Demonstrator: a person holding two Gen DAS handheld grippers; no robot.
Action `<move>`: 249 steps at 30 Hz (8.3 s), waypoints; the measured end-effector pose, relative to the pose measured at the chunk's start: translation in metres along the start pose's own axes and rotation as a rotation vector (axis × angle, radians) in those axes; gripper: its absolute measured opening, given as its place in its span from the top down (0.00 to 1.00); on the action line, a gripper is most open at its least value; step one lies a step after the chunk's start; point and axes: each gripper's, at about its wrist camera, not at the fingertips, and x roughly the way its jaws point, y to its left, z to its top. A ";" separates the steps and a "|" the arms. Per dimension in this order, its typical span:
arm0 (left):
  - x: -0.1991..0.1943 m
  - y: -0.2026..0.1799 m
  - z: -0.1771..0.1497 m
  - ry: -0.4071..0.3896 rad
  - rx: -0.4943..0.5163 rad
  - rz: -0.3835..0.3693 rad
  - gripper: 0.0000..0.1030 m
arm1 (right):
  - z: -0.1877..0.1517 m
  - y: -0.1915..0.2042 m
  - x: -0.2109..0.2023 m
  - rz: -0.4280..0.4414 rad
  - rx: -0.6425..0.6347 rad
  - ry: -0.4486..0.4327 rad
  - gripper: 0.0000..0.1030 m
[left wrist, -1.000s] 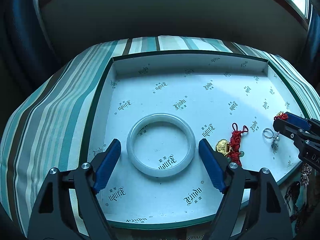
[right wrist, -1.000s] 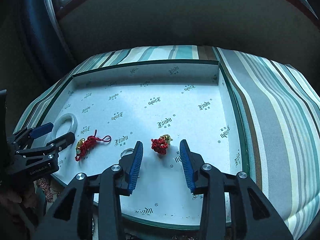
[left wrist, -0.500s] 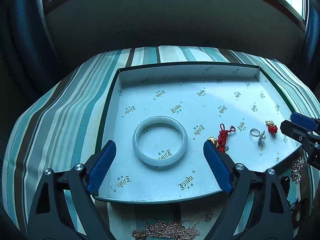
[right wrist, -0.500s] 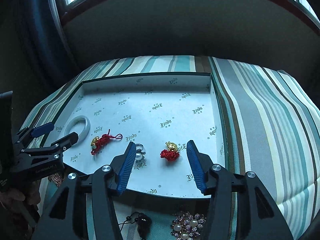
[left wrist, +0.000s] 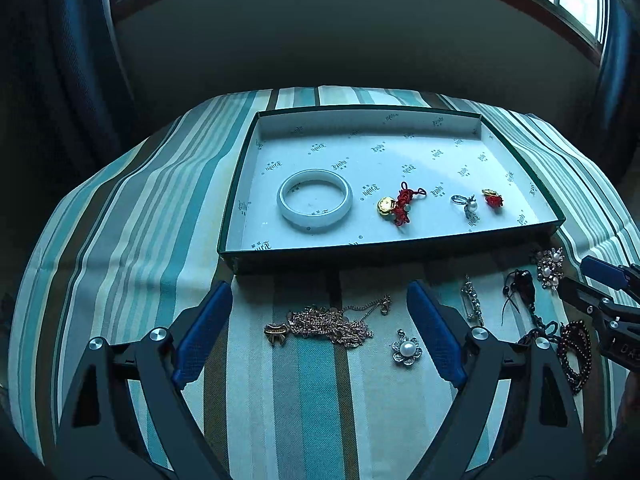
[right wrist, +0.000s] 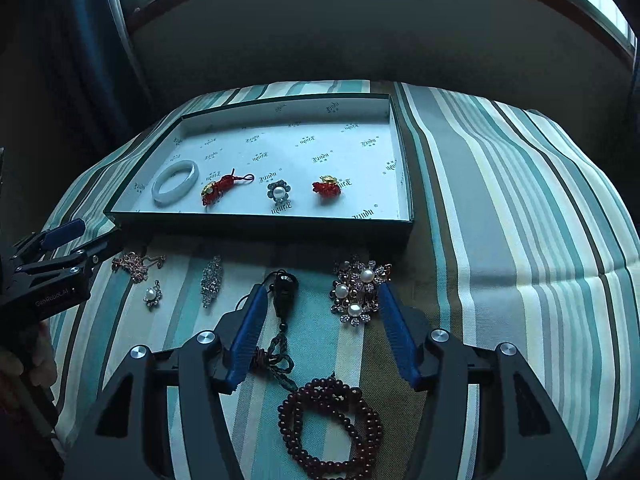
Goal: Organize jewelry
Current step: 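Grasp the dark red bead bracelet with the right tool and lift it, then grasp the pearl flower pendant with the left tool while the right tool carries the bracelet, then lower both held pieces into the white tray and open both tools, then move both tools back over the jewelry on the bedspread, then grasp the gold chain necklace with the left tool while the right tool grasps the black pendant cord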
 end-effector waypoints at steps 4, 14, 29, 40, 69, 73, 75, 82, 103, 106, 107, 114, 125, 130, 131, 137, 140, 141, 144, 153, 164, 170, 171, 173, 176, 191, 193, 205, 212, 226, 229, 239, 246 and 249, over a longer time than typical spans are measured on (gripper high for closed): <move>-0.013 0.003 -0.020 0.015 -0.015 0.004 0.14 | -0.025 0.000 -0.004 -0.013 -0.002 0.029 0.36; -0.029 0.006 -0.055 0.053 -0.035 0.013 0.14 | -0.054 0.005 -0.001 -0.026 -0.030 0.073 0.30; -0.030 0.007 -0.060 0.068 -0.045 0.015 0.14 | -0.057 0.014 -0.006 -0.015 -0.078 0.059 0.69; -0.026 0.001 -0.059 0.076 -0.031 0.013 0.14 | -0.055 0.021 -0.009 0.019 -0.071 0.057 0.89; 0.004 -0.041 -0.029 0.096 0.033 -0.042 0.16 | -0.007 0.009 -0.012 0.038 -0.027 -0.020 0.89; 0.012 -0.046 -0.024 0.105 0.039 -0.040 0.24 | -0.004 0.005 -0.007 0.036 -0.013 -0.017 0.89; 0.016 -0.046 -0.023 0.113 0.038 -0.038 0.28 | -0.004 0.002 -0.005 0.035 -0.007 -0.016 0.89; 0.026 -0.048 -0.024 0.138 0.037 -0.044 0.45 | -0.004 0.000 -0.002 0.039 0.005 -0.016 0.89; 0.022 -0.046 -0.027 0.128 0.048 -0.089 0.80 | -0.007 0.002 0.003 0.042 0.006 -0.002 0.89; 0.018 -0.047 -0.027 0.119 0.057 -0.086 0.80 | -0.008 0.002 0.003 0.043 0.004 -0.001 0.89; 0.016 -0.047 -0.027 0.117 0.058 -0.087 0.80 | -0.008 0.003 0.003 0.043 0.003 -0.001 0.89; 0.007 -0.046 -0.028 0.103 0.056 -0.091 0.80 | -0.009 0.004 -0.001 0.045 -0.004 -0.005 0.89; -0.012 -0.045 -0.003 0.022 0.052 -0.105 0.80 | 0.012 0.013 -0.011 0.070 -0.008 -0.044 0.89; -0.011 -0.045 0.020 -0.015 0.059 -0.114 0.80 | 0.034 0.019 -0.009 0.078 -0.022 -0.079 0.89; -0.010 -0.046 0.025 -0.024 0.061 -0.114 0.80 | 0.039 0.020 -0.008 0.081 -0.023 -0.085 0.89; 0.006 -0.043 0.060 -0.057 0.049 -0.112 0.80 | 0.074 0.026 0.001 0.097 -0.032 -0.127 0.89; 0.018 -0.044 0.078 -0.078 0.053 -0.094 0.80 | 0.091 0.030 0.009 0.103 -0.039 -0.142 0.89; 0.023 -0.045 0.084 -0.082 0.054 -0.089 0.80 | 0.097 0.031 0.013 0.104 -0.042 -0.146 0.89; 0.042 -0.047 0.100 -0.078 0.055 -0.077 0.80 | 0.112 0.035 0.029 0.106 -0.048 -0.143 0.89; 0.103 -0.048 0.121 -0.007 0.050 -0.043 0.80 | 0.135 0.041 0.088 0.105 -0.047 -0.064 0.89; 0.133 -0.042 0.114 0.077 0.024 -0.034 0.80 | 0.126 0.043 0.125 0.080 -0.052 0.007 0.89; 0.138 -0.042 0.107 0.093 0.015 -0.031 0.67 | 0.124 0.041 0.129 0.077 -0.043 0.007 0.85; 0.138 -0.042 0.107 0.089 0.014 -0.035 0.62 | 0.124 0.040 0.129 0.078 -0.042 0.008 0.76; 0.134 -0.041 0.107 0.081 0.012 -0.036 0.54 | 0.124 0.039 0.126 0.072 -0.037 -0.002 0.65; 0.127 -0.037 0.109 0.075 -0.002 -0.048 0.46 | 0.126 0.037 0.118 0.072 -0.028 -0.018 0.63; 0.044 -0.017 0.090 -0.038 -0.015 -0.026 0.34 | 0.099 0.031 0.033 0.060 -0.009 -0.104 0.63; 0.035 -0.012 0.078 -0.034 -0.024 -0.026 0.34 | 0.088 0.030 0.025 0.061 -0.005 -0.098 0.63; 0.005 0.010 -0.007 0.052 -0.064 0.015 0.33 | 0.002 0.031 0.007 0.055 -0.031 0.005 0.63; -0.003 0.018 -0.036 0.083 -0.072 0.039 0.33 | -0.013 0.035 0.011 0.061 -0.039 0.031 0.64; 0.008 0.025 -0.032 0.097 -0.094 0.042 0.33 | 0.007 0.036 0.038 0.030 -0.050 0.036 0.75; 0.012 0.024 -0.031 0.104 -0.093 0.038 0.33 | 0.006 0.036 0.044 0.023 -0.053 0.048 0.78; 0.027 0.016 -0.022 0.123 -0.094 0.014 0.33 | 0.002 0.041 0.045 0.020 -0.084 0.043 0.83; 0.045 0.004 -0.014 0.145 -0.044 -0.015 0.23 | 0.002 0.039 0.045 0.028 -0.077 0.041 0.83; 0.049 0.007 -0.014 0.142 -0.056 -0.011 0.22 | 0.002 0.038 0.045 0.033 -0.074 0.039 0.83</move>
